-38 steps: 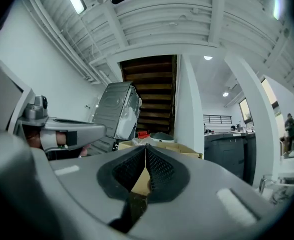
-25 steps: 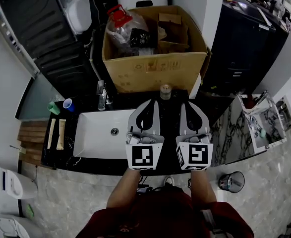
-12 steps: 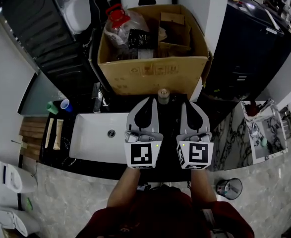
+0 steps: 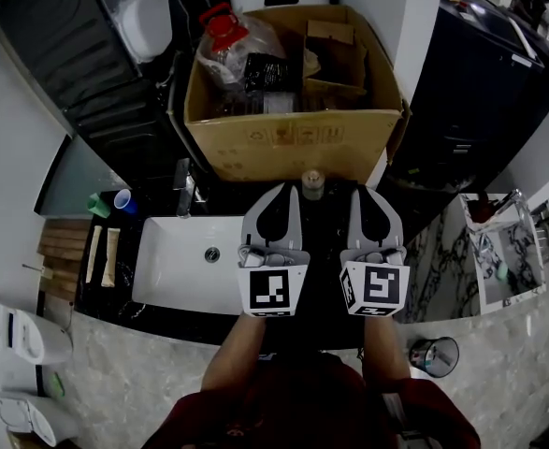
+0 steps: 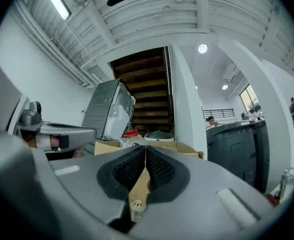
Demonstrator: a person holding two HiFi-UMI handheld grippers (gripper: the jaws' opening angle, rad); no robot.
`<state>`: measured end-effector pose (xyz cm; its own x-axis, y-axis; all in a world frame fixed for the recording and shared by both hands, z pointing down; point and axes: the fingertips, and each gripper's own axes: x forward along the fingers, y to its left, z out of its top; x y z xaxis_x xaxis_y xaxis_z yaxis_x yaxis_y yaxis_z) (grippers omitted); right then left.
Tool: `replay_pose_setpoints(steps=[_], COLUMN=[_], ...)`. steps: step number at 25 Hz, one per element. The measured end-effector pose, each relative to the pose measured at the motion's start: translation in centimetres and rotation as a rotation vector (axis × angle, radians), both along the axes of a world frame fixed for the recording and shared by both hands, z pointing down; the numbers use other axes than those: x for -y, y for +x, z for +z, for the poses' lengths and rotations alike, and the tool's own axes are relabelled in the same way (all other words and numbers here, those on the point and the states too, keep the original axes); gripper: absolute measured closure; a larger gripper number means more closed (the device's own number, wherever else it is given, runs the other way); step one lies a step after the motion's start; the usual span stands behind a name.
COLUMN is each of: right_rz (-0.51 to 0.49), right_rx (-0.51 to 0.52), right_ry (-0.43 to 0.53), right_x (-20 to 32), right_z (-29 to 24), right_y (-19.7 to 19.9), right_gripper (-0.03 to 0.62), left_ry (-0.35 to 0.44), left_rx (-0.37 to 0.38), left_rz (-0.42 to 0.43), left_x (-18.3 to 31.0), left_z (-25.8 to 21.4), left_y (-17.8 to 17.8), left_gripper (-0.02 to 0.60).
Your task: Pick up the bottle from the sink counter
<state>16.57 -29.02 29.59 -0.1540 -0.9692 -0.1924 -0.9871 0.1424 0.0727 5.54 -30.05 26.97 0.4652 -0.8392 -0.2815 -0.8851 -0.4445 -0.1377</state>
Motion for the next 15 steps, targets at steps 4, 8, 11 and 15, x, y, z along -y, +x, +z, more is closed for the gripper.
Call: replay_pose_setpoints(steps=[4, 8, 11, 15], right_rz=[0.005, 0.004, 0.005, 0.006], right_rx=[-0.008, -0.017, -0.018, -0.02], right_ry=[0.001, -0.004, -0.013, -0.021], right_x=[0.5, 0.8, 1.1, 1.5], right_z=[0.0, 0.2, 0.5, 0.8], right_y=[-0.3, -0.8, -0.9, -1.3], right_gripper=[0.588, 0.588, 0.588, 0.588], left_ry=[0.012, 0.01, 0.001, -0.005], left_rx=[0.003, -0.001, -0.008, -0.008], left_rz=[0.014, 0.019, 0.02, 0.018], left_x=[0.5, 0.9, 1.1, 1.5], left_z=[0.0, 0.3, 0.4, 0.7], left_y=[0.1, -0.1, -0.2, -0.6], left_gripper=[0.578, 0.578, 0.578, 0.578])
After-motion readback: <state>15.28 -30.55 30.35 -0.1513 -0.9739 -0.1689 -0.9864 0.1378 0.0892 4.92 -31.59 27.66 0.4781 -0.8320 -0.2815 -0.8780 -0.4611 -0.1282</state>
